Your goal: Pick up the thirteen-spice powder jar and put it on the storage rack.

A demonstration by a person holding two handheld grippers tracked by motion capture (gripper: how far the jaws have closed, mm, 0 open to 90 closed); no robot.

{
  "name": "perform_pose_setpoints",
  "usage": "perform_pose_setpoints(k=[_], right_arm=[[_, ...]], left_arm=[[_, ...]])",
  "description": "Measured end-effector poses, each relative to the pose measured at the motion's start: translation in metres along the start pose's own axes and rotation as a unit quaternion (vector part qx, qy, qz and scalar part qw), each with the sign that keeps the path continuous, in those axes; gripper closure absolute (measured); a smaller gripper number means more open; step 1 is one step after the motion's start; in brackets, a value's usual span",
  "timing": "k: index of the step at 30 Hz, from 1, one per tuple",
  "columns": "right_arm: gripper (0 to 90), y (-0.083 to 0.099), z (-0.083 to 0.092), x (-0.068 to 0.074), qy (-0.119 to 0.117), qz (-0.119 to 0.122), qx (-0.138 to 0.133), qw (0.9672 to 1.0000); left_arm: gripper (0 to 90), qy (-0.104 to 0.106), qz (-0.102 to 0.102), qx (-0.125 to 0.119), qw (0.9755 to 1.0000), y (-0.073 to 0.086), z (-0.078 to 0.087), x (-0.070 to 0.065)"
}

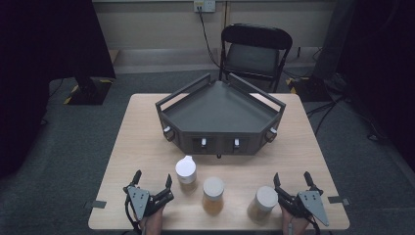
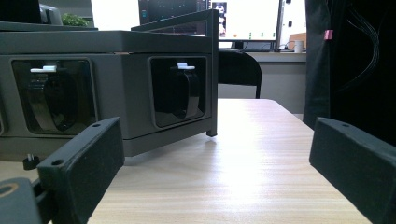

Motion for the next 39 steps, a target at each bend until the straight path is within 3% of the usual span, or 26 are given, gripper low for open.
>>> perform_pose_setpoints(k=[21,33,39], right_arm=[[1.2,0.000,0.000,0.000,0.001,0.000,0.000,1.0000],[1.2,0.000,0.000,0.000,-0.001,0.000,0.000,1.0000],[1.2,0.000,0.000,0.000,-0.001,0.000,0.000,1.0000]], left_arm=[[0.1,0.009,0.002,-0.001,1.0000,0.000,-0.001,0.001],[0.1,0.021,0.022,-0.004,0.9995,-0.007,0.000,0.006],[0.3,0.025,0.021,-0.006,0.9995,-0.012,0.002,0.007]])
Point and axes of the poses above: each handheld gripper's, and its own axes: z roughly backward along the jaws, y roughly out of its underside, x roughly to its left, the point moved 10 cm from there along -z, roughly forward along the jaws, and after that the axes turned 2 degrees about -y, right-handed, at the moved point
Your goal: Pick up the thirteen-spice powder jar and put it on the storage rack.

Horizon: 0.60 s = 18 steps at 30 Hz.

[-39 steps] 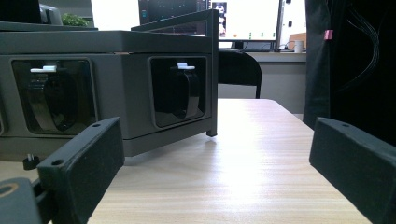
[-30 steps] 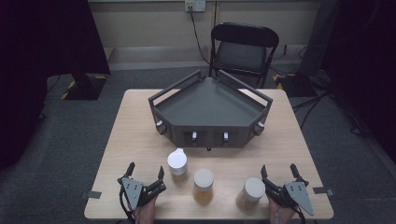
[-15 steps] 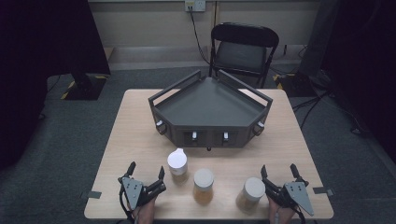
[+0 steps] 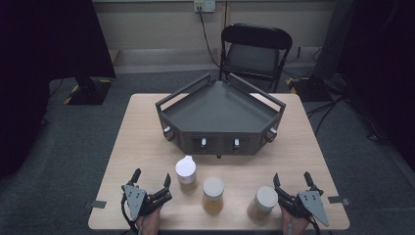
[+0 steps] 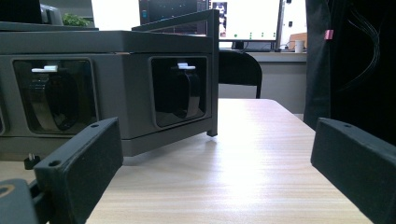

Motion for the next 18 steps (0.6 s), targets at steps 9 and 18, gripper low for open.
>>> perform_pose_setpoints(k=[9,18], right_arm=[[1.2,0.000,0.000,0.000,0.001,0.000,0.000,1.0000],[1.2,0.000,0.000,0.000,-0.001,0.000,0.000,1.0000]], left_arm=[[0.2,0.013,-0.011,-0.006,0.9998,-0.016,0.007,-0.004],[0.2,0.032,0.015,-0.019,0.9992,-0.035,0.014,-0.003]])
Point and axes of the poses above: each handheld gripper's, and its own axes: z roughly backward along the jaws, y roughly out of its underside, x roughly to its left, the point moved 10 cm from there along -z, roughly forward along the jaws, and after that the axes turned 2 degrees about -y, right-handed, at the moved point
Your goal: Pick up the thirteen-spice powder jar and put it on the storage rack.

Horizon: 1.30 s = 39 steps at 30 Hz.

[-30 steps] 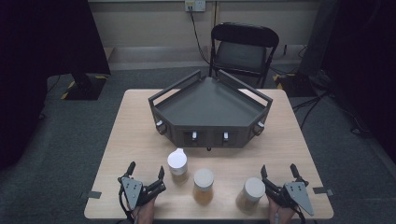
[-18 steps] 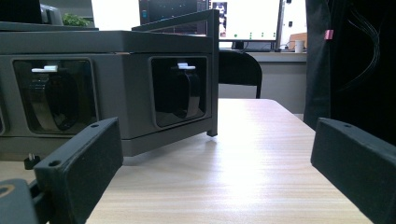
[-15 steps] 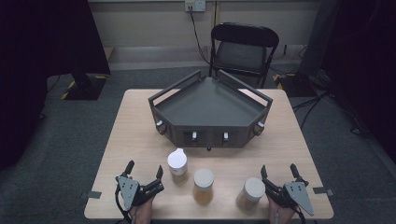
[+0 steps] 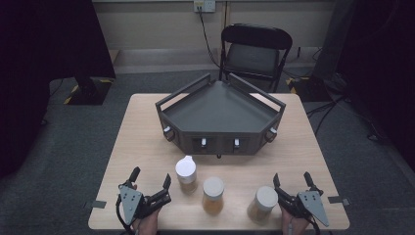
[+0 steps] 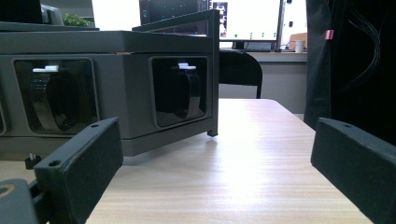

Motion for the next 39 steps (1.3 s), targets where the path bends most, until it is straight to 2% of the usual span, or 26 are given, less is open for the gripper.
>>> perform_pose_setpoints(k=[9,15,24,32,39], right_arm=[[1.2,0.000,0.000,0.000,0.001,0.000,0.000,1.0000],[1.2,0.000,0.000,0.000,0.001,0.000,0.000,1.0000],[1.2,0.000,0.000,0.000,0.002,0.000,0.000,1.0000],[1.2,0.000,0.000,0.000,0.002,0.000,0.000,1.0000],[1.2,0.000,0.000,0.001,0.003,0.000,0.000,1.0000]], left_arm=[[0.0,0.010,0.001,-0.003,0.9999,-0.020,0.004,-0.001],[0.0,0.024,0.001,0.000,0.9997,-0.026,0.002,-0.003],[0.0,0.053,-0.002,0.005,0.9986,-0.025,-0.005,-0.013],[0.0,0.084,-0.001,0.011,0.9964,-0.024,-0.014,-0.021],[0.3,0.096,-0.001,0.020,0.9952,-0.020,-0.023,-0.031]])
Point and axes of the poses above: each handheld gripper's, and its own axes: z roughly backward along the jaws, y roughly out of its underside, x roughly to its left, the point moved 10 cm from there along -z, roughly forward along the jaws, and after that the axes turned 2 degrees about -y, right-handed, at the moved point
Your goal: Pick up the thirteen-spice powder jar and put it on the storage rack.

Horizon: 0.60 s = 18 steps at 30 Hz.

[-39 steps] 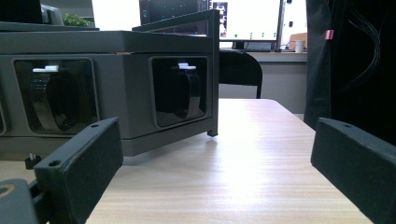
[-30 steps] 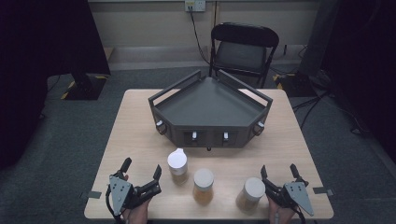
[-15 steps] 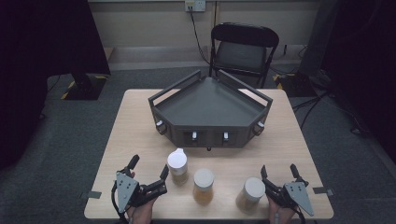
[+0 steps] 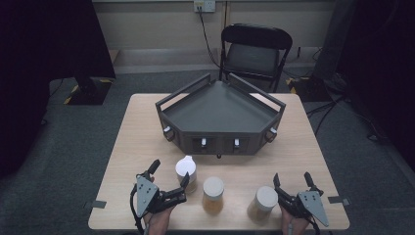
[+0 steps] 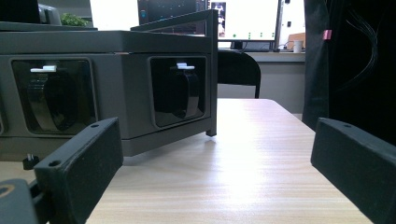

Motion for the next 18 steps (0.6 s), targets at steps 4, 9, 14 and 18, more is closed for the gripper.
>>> perform_pose_setpoints(k=[4,9,14,18], right_arm=[[1.2,0.000,0.000,0.000,0.000,0.000,0.000,1.0000],[1.4,0.000,0.000,0.000,0.003,0.000,0.000,1.0000],[1.4,0.000,0.000,0.000,0.003,0.000,0.000,1.0000],[1.4,0.000,0.000,0.000,0.003,0.000,0.000,1.0000]], left_arm=[[1.7,0.007,0.001,0.012,0.9999,0.004,-0.006,-0.001],[5.6,0.009,0.000,0.022,0.9997,0.011,-0.012,-0.003],[7.7,0.013,-0.003,0.034,0.9993,0.019,-0.018,-0.005],[8.9,0.007,0.002,0.041,0.9991,0.023,-0.021,-0.006]])
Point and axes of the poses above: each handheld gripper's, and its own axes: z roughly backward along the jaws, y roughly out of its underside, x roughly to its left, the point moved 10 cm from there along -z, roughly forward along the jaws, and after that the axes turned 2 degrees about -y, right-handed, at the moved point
